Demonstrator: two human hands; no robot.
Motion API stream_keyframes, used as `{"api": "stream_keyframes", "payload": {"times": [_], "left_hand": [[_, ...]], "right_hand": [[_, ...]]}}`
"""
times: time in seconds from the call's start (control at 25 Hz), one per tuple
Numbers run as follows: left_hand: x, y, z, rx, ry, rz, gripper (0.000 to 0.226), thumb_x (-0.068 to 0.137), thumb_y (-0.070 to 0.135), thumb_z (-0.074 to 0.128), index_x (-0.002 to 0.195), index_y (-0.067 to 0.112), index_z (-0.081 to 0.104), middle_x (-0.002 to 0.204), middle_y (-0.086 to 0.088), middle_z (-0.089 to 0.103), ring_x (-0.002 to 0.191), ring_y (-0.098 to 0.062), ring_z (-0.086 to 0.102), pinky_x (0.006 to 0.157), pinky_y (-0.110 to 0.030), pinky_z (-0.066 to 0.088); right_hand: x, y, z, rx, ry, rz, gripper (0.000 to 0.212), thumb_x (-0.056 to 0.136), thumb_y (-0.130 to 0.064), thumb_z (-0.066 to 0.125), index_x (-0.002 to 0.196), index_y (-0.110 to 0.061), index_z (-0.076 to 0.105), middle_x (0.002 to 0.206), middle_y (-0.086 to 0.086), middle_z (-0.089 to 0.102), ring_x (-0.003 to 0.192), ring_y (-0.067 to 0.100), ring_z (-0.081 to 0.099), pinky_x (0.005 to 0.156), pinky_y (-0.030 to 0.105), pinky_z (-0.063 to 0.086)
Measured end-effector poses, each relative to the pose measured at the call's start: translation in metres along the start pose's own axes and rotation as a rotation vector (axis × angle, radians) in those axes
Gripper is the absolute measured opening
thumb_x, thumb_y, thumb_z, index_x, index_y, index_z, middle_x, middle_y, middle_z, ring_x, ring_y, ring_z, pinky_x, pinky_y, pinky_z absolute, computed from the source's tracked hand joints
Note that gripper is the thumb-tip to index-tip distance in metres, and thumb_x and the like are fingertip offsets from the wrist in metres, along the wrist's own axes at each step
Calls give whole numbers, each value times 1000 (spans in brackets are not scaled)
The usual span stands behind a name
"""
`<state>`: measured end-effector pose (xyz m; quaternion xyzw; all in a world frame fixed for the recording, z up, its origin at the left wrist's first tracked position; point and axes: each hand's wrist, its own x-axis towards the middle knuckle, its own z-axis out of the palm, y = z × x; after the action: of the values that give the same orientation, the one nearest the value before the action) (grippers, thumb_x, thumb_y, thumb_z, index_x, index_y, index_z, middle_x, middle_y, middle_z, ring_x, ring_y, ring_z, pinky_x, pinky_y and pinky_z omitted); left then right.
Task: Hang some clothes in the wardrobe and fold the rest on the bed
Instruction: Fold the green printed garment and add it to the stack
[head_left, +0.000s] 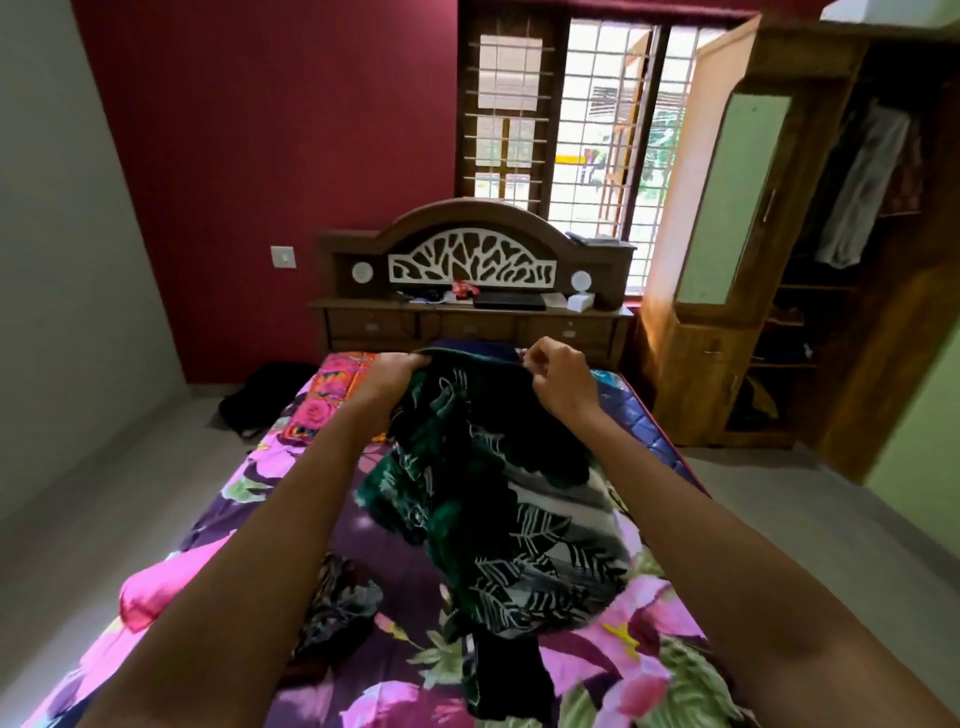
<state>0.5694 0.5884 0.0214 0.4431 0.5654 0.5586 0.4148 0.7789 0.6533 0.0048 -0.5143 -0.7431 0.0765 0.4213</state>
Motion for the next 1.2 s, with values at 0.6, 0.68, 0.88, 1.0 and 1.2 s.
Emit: {"api": "stream_keyframes", "payload": {"times": [0.6, 0.68, 0.88, 1.0, 1.2], "left_hand": [[-23, 44, 27, -212, 58, -40, 10, 87, 11, 59, 78, 10, 62, 70, -7, 58, 56, -15, 57, 44, -19, 47], [-27, 38, 24, -117, 10, 2, 5, 87, 19, 61, 87, 14, 64, 77, -3, 60, 65, -15, 57, 48, -19, 46], [-36, 14, 24, -81, -412, 150, 83, 68, 41, 75, 136, 25, 30, 112, 6, 55, 99, -12, 59, 78, -25, 51], [-36, 6, 40, 8, -441, 212, 44, 75, 10, 75, 115, 15, 56, 101, 2, 68, 92, -14, 64, 88, -36, 52], [-20, 20, 48, -239, -82, 88, 12, 82, -1, 65, 93, 4, 63, 92, -13, 67, 82, -27, 65, 75, -33, 56]], "right_hand": [[-34, -45, -27, 743, -220, 53, 23, 85, 14, 51, 94, -3, 64, 80, 5, 65, 67, 6, 61, 68, 29, 52], [-26, -49, -41, 922, -220, 172, 22, 87, 14, 47, 95, 3, 64, 81, 11, 68, 68, 15, 66, 69, 31, 56], [-13, -72, -62, 1497, -194, 379, 21, 96, 5, 40, 91, 0, 60, 74, 10, 72, 66, 20, 70, 58, 31, 58], [-15, -75, -60, 1524, -282, 362, 20, 97, 1, 40, 107, -4, 56, 90, 11, 70, 81, 22, 69, 74, 34, 59], [-34, -41, -68, 854, -415, 254, 57, 84, -31, 69, 134, -19, 44, 130, 8, 53, 112, 21, 57, 93, 39, 48]]}}
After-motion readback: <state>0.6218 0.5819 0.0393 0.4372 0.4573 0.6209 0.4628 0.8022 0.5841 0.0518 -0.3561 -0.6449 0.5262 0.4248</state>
